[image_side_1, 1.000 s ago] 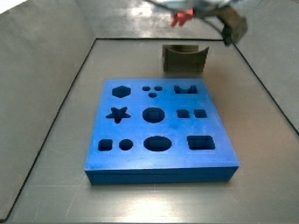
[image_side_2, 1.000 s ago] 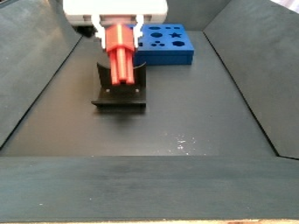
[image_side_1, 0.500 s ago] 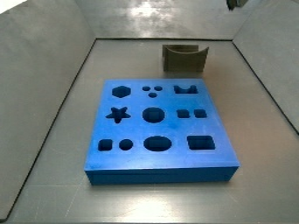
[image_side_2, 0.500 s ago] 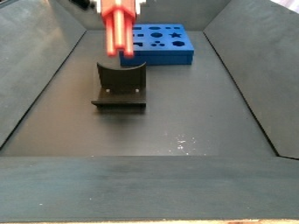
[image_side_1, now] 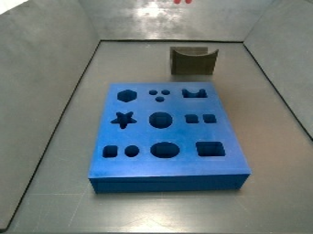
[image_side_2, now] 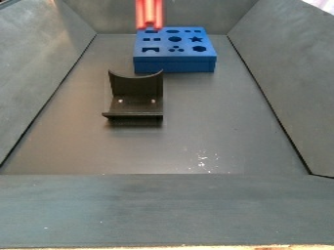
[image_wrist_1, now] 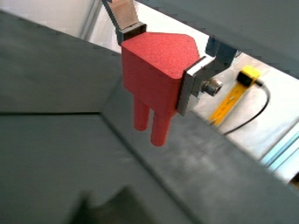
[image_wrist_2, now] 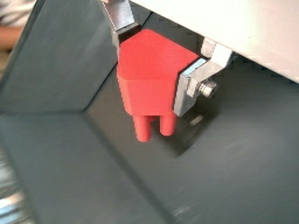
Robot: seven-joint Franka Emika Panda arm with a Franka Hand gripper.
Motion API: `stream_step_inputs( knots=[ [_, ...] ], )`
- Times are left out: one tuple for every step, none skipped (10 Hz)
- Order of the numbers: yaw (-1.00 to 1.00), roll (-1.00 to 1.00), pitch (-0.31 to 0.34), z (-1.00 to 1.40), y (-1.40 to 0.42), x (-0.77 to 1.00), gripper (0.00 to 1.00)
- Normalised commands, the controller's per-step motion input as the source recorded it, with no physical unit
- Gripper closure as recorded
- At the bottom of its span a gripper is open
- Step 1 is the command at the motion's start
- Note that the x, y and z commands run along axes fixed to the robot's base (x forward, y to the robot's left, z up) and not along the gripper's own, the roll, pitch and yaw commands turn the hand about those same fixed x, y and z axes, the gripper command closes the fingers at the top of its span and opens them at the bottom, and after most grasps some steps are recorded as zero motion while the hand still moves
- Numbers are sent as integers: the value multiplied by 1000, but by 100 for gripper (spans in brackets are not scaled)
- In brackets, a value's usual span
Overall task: Pick up the 3 prong object. Move up. Place the 3 prong object on the fixture. Regrasp the 3 prong object. Move to above the board. Insert the 3 prong object.
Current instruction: Move to above the board.
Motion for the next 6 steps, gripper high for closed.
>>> stream_step_inputs(
  knots=[
    [-176, -1000, 36, 383, -1000, -376, 100],
    [-176, -1000, 41, 379, -1000, -378, 100],
    [-170, -1000, 50, 387, -1000, -393, 100],
    [-169, -1000, 54, 387, -1000, -399, 100],
    [-160, -1000, 56, 392, -1000, -417, 100],
    [-155, -1000, 59, 391, -1000, -429, 100]
  ],
)
